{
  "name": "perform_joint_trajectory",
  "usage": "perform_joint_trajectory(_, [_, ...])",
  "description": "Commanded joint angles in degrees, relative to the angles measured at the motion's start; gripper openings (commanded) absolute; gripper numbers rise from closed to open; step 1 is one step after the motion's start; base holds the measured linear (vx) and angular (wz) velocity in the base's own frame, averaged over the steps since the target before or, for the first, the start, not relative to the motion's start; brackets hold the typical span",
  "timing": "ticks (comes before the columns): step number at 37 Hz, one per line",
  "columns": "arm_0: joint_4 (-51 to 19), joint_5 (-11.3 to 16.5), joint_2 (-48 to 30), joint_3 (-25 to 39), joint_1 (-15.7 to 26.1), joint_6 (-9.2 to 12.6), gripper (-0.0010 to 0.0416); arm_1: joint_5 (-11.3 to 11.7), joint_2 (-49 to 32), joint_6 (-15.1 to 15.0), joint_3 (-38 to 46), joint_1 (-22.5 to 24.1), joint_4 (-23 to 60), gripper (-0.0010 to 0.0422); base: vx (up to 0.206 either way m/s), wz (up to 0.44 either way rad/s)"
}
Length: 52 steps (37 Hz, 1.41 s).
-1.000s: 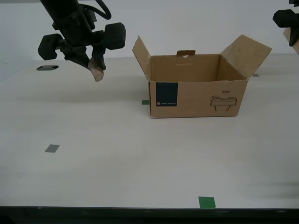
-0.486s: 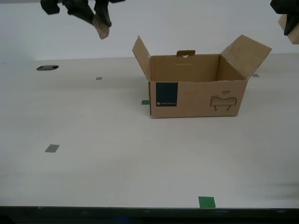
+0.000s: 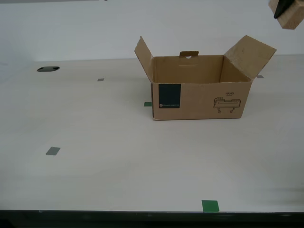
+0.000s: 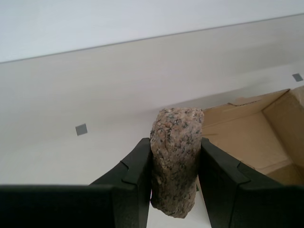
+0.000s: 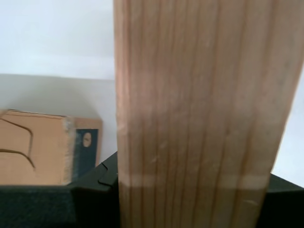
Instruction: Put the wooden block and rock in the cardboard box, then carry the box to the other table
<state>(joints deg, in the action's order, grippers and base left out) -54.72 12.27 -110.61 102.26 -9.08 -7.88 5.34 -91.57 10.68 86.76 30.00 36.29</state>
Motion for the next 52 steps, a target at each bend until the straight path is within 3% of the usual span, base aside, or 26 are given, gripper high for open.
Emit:
perform_joint_trajectory(1, [-0.74, 0.37, 2.51, 0.07, 0.94, 0.07, -0.0001, -0.15, -0.02, -1.05, 1.20, -0.11, -0.26, -0.0001, 0.000, 0.000])
perform_joint_trajectory(29, [-2.29, 0.55, 17.66, 0.04, 13.03, 1.40, -0.0001, -0.44, -0.07, -4.35, 10.93, -0.72, -2.32, -0.0001, 0.000, 0.000])
perform_joint_trajectory(38, [-3.37, 0.55, 19.76, 0.04, 14.45, 1.79, -0.0001, -5.97, -5.86, -5.29, 20.15, -0.81, 0.22, -0.0001, 0.000, 0.000])
perform_joint_trajectory(44, [-5.18, 0.55, 20.85, 0.04, 14.71, 1.86, -0.0001, -8.92, -12.39, -7.45, 29.53, -0.74, 4.52, -0.0001, 0.000, 0.000])
perform_joint_trajectory(52, [-5.33, 0.55, 22.86, 0.04, 14.80, 1.86, -0.0001, -18.53, -21.07, -11.37, 38.56, -0.68, 7.61, -0.0001, 0.000, 0.000])
